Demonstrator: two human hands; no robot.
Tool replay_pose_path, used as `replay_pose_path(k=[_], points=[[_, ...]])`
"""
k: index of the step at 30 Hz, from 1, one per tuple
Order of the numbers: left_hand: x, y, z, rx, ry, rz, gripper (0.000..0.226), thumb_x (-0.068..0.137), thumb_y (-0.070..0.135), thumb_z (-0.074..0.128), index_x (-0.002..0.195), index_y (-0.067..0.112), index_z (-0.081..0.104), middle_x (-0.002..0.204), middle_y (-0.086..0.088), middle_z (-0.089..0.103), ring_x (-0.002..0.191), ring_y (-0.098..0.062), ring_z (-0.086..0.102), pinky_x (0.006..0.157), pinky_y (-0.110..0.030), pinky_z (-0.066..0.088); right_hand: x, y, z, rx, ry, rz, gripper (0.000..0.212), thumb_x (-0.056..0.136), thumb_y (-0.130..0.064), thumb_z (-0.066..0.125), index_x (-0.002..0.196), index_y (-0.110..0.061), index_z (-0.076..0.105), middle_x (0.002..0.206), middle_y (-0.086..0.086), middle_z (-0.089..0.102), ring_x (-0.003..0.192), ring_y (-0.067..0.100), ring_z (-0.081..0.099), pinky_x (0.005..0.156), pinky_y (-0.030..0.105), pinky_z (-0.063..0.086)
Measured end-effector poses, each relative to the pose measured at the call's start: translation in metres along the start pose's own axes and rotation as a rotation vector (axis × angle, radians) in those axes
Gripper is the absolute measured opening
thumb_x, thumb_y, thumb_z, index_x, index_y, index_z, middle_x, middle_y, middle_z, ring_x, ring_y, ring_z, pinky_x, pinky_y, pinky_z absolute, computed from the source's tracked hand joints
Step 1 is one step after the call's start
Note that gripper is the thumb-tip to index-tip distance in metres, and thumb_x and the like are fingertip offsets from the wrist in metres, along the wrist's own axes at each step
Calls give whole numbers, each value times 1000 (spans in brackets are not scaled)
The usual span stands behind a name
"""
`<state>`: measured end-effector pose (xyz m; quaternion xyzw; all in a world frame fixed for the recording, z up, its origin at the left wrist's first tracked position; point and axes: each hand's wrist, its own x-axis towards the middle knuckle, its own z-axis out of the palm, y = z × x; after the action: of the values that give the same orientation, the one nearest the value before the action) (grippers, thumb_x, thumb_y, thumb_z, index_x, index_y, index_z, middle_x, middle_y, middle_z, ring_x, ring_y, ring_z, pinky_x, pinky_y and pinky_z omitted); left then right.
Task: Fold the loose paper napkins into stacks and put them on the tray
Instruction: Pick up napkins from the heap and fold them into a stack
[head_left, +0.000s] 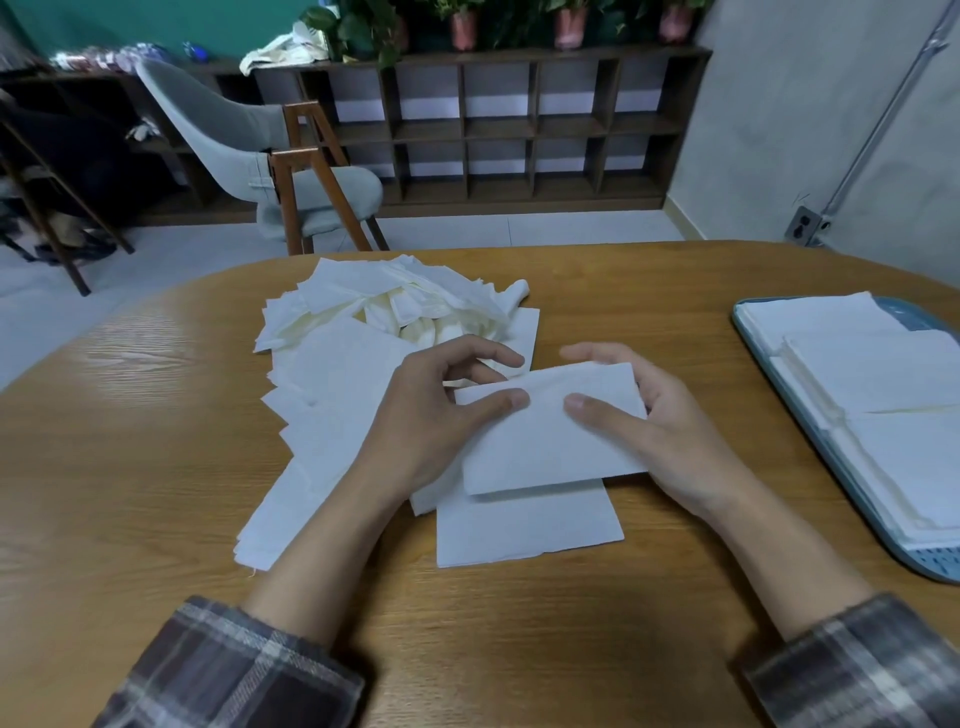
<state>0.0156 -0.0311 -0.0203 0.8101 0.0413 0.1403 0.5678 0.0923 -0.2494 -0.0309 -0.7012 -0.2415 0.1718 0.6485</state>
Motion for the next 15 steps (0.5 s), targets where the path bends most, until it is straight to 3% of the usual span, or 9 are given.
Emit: replay_pose_path(k=[6,11,15], points=[[1,-5,3,-32,30,-24,20,86,23,88,101,30,78,86,2,79,91,-15,75,84,-46,56,-1,-1,1,-24,-2,-55,61,93,-20,78,139,-51,53,114,1,75,108,21,72,91,37,61],[1,-8,5,-8,39,-28,19,86,25,87,101,32,78,89,4,79,93,-12,74,81,-34,52,-1,-1,1,-39,-11,-78,62,96,-14,74,141,-50,50,115,2,74,108,23,72,94,43,61],[2,-7,7,64,62,-11,19,88,33,85,104,36,77,110,16,74,106,-1,67,89,-26,51,0,0,0,42,-8,-109,61,97,-6,71,142,-42,50,109,11,75,102,29,74,86,40,63]])
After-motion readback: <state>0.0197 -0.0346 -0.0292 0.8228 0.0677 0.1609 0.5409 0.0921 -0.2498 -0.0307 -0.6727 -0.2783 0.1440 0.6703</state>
